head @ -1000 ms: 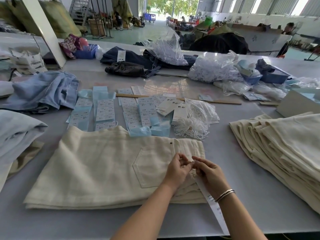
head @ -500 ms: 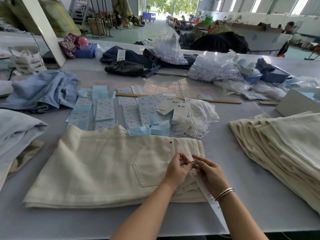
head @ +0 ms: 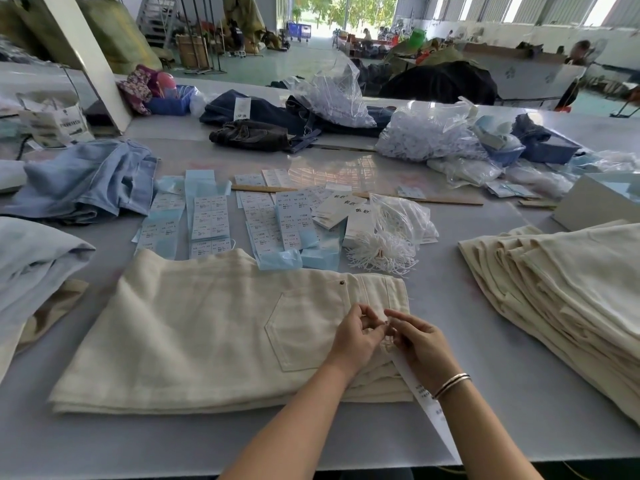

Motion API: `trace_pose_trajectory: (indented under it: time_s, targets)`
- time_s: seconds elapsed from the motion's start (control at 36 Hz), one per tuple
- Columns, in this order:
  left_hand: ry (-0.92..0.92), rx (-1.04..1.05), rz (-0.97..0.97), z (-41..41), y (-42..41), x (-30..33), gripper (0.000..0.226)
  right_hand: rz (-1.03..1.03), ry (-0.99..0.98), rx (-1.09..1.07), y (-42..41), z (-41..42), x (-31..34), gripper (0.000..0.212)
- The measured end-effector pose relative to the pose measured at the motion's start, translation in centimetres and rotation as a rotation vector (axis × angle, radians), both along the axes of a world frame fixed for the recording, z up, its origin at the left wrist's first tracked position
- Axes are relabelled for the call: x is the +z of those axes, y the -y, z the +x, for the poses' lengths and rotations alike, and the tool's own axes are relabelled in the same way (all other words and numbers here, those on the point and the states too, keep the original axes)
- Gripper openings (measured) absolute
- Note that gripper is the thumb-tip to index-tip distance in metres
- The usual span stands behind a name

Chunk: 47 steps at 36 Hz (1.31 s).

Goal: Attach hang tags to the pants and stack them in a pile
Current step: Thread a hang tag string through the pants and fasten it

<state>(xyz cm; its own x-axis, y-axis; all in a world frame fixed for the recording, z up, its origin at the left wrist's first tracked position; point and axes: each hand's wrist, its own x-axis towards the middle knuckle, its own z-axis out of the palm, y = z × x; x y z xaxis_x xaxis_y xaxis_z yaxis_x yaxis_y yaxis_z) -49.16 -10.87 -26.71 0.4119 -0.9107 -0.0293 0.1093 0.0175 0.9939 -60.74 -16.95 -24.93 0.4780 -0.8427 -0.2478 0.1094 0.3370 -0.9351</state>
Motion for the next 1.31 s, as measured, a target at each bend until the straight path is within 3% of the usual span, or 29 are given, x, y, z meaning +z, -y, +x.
trace_pose_trajectory:
  time_s: [1.06, 1.22, 1.31]
  targets:
    - [0.101, -0.085, 0.060, 0.7, 0.1, -0.2, 0.025, -0.078, -0.099, 0.039, -0.4, 0.0, 0.1, 0.016]
    - [0.120, -0.032, 0.093, 0.8, 0.2, -0.4, 0.025, -0.155, -0.140, -0.033, -0.7, 0.5, -0.3, 0.016]
    - [0.145, -0.004, 0.119, 0.8, 0.3, -0.5, 0.026, -0.291, -0.224, -0.090, -1.1, 0.9, -0.8, 0.015]
